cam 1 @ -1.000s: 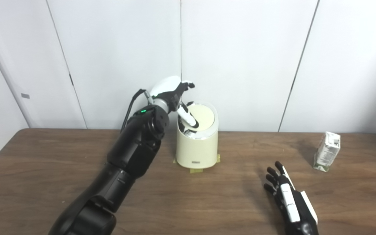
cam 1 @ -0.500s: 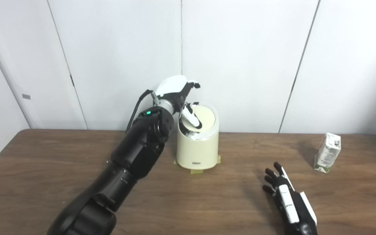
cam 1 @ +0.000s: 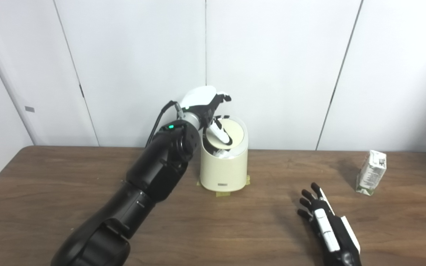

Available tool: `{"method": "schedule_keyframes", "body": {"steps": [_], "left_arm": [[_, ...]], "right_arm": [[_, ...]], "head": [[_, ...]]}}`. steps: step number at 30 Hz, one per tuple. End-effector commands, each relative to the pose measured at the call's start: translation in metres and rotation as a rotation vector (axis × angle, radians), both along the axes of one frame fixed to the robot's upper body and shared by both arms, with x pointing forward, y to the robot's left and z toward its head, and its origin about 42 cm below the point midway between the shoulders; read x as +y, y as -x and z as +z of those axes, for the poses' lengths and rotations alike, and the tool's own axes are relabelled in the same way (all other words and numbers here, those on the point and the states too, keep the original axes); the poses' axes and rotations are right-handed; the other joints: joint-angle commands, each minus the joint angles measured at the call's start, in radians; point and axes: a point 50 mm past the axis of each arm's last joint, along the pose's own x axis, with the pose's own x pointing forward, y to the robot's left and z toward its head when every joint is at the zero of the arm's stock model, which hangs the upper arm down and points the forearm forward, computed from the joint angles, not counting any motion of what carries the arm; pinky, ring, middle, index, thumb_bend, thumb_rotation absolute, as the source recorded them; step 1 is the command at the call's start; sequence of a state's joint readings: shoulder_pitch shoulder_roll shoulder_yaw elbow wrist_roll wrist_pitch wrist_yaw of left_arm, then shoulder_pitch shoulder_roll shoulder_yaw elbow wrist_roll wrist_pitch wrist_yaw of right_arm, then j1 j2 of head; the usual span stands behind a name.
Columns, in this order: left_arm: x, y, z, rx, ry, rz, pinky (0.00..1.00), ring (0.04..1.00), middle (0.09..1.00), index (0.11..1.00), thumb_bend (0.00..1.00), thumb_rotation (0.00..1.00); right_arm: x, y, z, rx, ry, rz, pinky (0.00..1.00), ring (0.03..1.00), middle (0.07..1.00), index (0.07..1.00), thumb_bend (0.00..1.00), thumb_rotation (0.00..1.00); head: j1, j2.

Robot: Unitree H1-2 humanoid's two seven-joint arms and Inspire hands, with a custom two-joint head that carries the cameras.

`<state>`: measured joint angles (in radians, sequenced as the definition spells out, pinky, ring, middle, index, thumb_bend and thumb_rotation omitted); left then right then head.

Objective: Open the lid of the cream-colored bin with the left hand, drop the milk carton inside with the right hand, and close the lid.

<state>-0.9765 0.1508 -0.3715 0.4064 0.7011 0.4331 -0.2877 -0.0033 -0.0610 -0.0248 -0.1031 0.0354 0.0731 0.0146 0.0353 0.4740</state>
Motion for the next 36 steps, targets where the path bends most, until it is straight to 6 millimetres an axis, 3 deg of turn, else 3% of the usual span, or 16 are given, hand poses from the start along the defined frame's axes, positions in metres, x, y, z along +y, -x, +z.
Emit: {"method": "schedule_keyframes", "body": {"steps": [1, 7, 10, 16, 21, 26, 30, 36], "left_arm": [[-0.003, 0.004, 0.046, -0.097, 0.085, -0.008, 0.72, 0.858, 0.887, 0.857, 0.92, 0.02], [0.017, 0.019, 0.068, -0.123, 0.359, -0.011, 0.70, 0.813, 0.864, 0.865, 0.84, 0.04], [0.028, 0.024, 0.068, -0.129, 0.453, -0.001, 0.70, 0.821, 0.867, 0.861, 0.80, 0.10], [0.049, 0.036, 0.061, -0.151, 0.512, 0.014, 0.72, 0.845, 0.869, 0.852, 0.75, 0.08], [0.063, 0.048, 0.038, -0.168, 0.534, 0.044, 0.70, 0.815, 0.859, 0.848, 0.64, 0.26], [0.070, 0.059, 0.010, -0.160, 0.636, 0.067, 0.75, 0.830, 0.848, 0.852, 0.53, 0.35], [0.078, 0.070, -0.012, -0.150, 0.735, 0.056, 0.82, 0.875, 0.886, 0.894, 0.44, 0.49], [0.086, 0.081, -0.033, -0.141, 0.866, 0.061, 0.85, 0.899, 0.926, 0.965, 0.47, 0.70]], "right_arm": [[-0.001, -0.010, 0.021, -0.081, 0.010, 0.012, 0.85, 0.912, 0.925, 0.973, 0.57, 0.89], [-0.003, -0.010, 0.020, -0.078, 0.027, 0.019, 0.84, 0.911, 0.925, 0.973, 0.55, 0.92], [-0.004, -0.009, 0.020, -0.073, 0.018, 0.016, 0.84, 0.911, 0.922, 0.966, 0.56, 0.91], [-0.005, -0.008, 0.021, -0.071, 0.018, 0.021, 0.84, 0.911, 0.921, 0.958, 0.56, 0.89], [-0.007, -0.008, 0.022, -0.065, 0.005, 0.011, 0.84, 0.903, 0.914, 0.938, 0.54, 0.88], [-0.012, -0.007, 0.023, -0.065, -0.005, -0.002, 0.84, 0.900, 0.906, 0.929, 0.56, 0.86], [-0.016, -0.009, 0.023, -0.072, -0.031, -0.010, 0.82, 0.905, 0.910, 0.925, 0.55, 0.82], [-0.025, -0.012, 0.025, -0.087, -0.026, 0.000, 0.85, 0.914, 0.916, 0.937, 0.56, 0.83]], "head": [[0.004, 0.006], [0.008, 0.013], [0.009, 0.017], [0.006, 0.028], [0.011, 0.035], [0.028, 0.046], [0.031, 0.051], [0.031, 0.057]]}}
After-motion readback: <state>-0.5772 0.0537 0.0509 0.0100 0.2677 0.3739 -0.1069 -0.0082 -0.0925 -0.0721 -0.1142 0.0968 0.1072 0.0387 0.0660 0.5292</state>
